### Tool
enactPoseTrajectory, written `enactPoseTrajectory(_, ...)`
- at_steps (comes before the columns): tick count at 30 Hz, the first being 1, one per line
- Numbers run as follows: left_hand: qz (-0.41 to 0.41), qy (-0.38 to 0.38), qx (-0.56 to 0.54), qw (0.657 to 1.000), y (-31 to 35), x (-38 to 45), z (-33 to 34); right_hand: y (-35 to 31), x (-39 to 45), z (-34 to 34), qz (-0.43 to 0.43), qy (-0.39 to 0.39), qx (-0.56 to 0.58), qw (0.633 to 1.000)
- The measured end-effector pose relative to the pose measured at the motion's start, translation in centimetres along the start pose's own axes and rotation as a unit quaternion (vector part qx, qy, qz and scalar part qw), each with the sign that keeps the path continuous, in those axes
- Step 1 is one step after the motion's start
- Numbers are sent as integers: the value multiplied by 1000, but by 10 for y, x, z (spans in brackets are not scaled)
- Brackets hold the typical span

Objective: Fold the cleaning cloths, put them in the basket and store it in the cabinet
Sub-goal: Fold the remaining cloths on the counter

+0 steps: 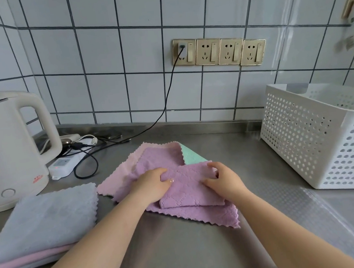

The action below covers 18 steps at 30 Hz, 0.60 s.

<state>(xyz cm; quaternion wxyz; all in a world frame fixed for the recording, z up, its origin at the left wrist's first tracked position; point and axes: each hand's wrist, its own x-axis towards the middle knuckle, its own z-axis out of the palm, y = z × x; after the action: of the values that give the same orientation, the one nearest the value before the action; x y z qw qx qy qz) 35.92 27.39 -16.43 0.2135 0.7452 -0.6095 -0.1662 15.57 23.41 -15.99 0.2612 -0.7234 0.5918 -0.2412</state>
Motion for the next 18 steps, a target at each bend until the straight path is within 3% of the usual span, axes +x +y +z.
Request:
enactPoseTrajectory(3,9,23,-154,988,3,1,-3,-1,-1,-4,11,11,154,988)
enactPoseTrajectory(5,8,41,-269,962,6,-1,-6,-3,-2,-7,25,10,254,967)
enactPoseTrajectory(8,-53,45,-502,862,10,-11,-13,-18,-9,-13,40,20,368,929)
enactPoseTrajectory(10,-64,32,-601,796,3,-19,-24,-34,-15,-14,48,12,433,900)
enactPoseTrajectory(12,-41,18,-608,793,-5,-30,-37,-50,-21,-12,48,-12,475,878)
enactPoseTrajectory(14,-39,22,-585,810,-17,-46,-57,-71,-28,-3,41,-39,487,872)
enactPoseTrajectory(18,-76,98,-553,824,-42,-74,-108,-119,-41,21,4,-84,472,878)
